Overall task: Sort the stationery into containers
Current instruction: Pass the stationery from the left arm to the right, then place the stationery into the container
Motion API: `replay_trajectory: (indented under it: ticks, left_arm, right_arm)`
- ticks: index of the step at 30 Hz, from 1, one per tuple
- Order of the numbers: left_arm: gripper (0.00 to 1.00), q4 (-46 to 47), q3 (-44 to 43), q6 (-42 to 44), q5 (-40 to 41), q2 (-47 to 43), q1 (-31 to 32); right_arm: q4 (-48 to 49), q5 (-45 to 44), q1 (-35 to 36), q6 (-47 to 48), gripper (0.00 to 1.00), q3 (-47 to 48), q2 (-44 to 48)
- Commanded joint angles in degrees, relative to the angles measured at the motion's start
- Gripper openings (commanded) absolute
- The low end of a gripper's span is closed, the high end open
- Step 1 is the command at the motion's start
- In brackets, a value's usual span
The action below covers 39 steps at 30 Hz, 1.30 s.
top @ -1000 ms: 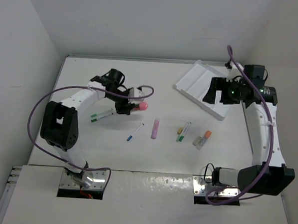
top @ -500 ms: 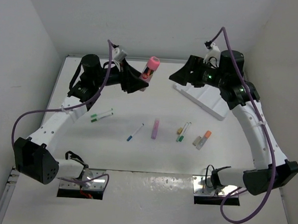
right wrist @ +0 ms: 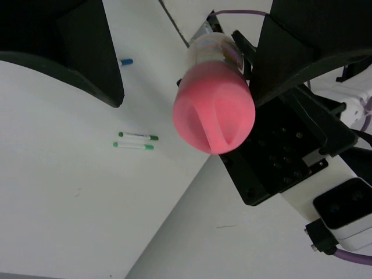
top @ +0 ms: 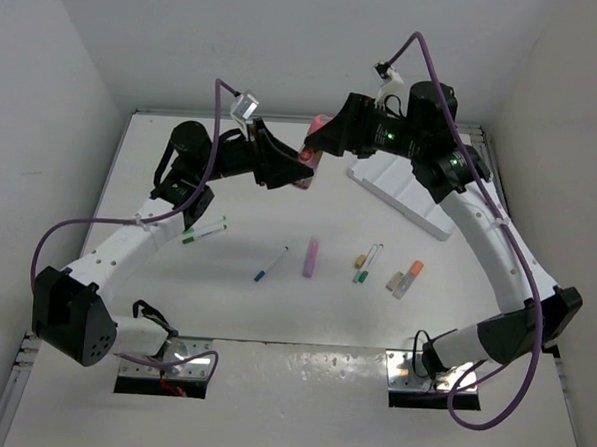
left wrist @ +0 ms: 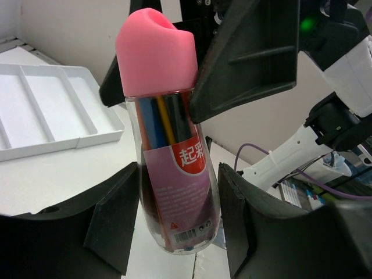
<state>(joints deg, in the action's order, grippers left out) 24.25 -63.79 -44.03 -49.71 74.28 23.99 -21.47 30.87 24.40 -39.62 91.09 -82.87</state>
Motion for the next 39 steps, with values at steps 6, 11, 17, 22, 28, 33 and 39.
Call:
replay_trajectory:
  ticks: [6, 11, 17, 22, 28, 33, 39]
  left_arm:
    - [0.0, 4.6, -0.6, -0.4, 0.5, -0.5, 0.9]
    - [0.25, 1.0, -1.6, 2.3, 2.1, 0.1, 0.4]
    - [1.0, -20.9, -7.6, 15.1, 10.8, 0.3, -2.9]
    - [1.0, -41.7, -12.6, 35.0, 26.0, 1.1, -5.3]
    - [1.0, -47.4, -13.6, 42.8, 34.7, 1.6, -5.5]
    - [1.0, -46.8, -10.3, 43.2, 36.5, 1.2, -5.2]
    - [1.0, -46.8, -7.6, 43.8, 36.4, 1.8, -5.0]
  right_arm:
    - [6.5, 3.1, 1.8, -4.4, 0.56, 1.5, -3.1]
    - [7.0, 4.1, 1.8, -4.8, 0.08, 0.9, -3.4]
    - [1.7, 3.5, -7.8, 0.2, 0.0, 0.1, -1.9]
    - [-8.4, -3.2, -26.3, 15.4, 0.0, -4.0, -1.2]
    - [-18.4, -10.2, -41.6, 25.1, 0.0, -0.5, -10.4]
    - [-18.8, -15.5, -45.0, 29.0, 0.0, 1.8, -17.6]
    - [-18.2, -22.5, -44.0, 33.0, 0.0, 7.6, -26.1]
